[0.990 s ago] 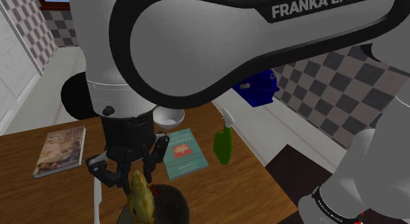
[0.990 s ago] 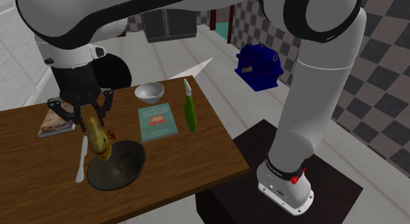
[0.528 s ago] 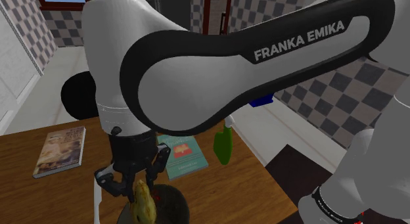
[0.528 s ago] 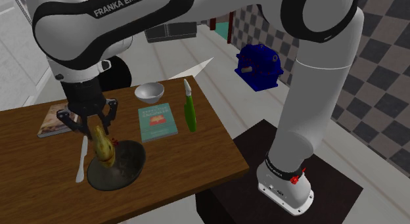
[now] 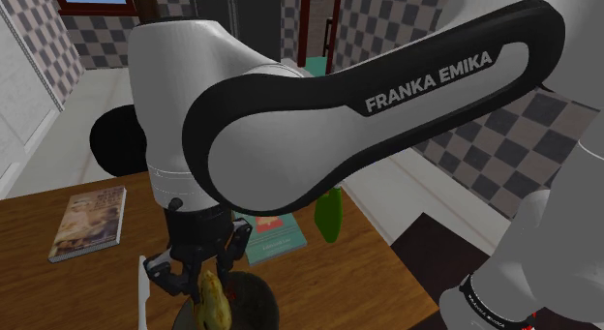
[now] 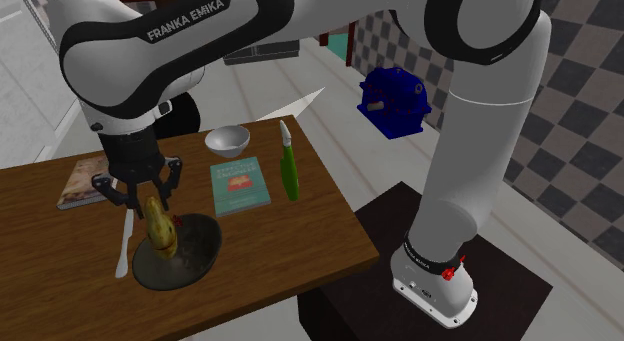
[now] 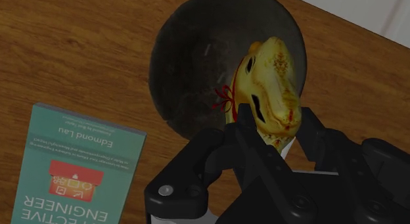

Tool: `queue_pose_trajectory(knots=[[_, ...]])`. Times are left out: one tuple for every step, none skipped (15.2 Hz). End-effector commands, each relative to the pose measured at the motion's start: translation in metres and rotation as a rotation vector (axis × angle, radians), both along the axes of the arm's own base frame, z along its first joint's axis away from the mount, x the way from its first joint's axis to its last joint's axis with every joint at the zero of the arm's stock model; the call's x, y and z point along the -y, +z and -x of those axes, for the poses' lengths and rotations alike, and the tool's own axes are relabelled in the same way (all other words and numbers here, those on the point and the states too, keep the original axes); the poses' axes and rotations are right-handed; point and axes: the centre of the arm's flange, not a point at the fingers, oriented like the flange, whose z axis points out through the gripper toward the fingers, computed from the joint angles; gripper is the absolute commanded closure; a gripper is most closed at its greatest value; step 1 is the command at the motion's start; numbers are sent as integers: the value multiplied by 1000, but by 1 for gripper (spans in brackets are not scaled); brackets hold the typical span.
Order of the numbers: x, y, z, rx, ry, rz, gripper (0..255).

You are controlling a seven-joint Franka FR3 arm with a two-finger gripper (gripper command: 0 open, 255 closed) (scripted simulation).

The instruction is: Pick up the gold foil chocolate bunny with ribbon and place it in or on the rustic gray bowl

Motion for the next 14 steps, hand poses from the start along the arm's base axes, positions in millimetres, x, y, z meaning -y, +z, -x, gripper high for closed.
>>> queue_pose_trajectory(knots=[[0,0,0,0,0,0,255],[0,0,0,0,0,0,255],[0,0,0,0,0,0,0],[0,0,0,0,0,0,0],[0,0,0,0,0,0,0],[0,0,0,0,0,0,0],[0,0,0,0,0,0,0],[0,0,0,0,0,0,0],[2,13,-2,0,0,0,0],[4,26,-4,0,0,0,0],[6,39,-6,0,0,0,0],[8,49,-8,0,0,0,0],[8,49,-8,0,0,0,0],[8,49,-8,0,0,0,0]])
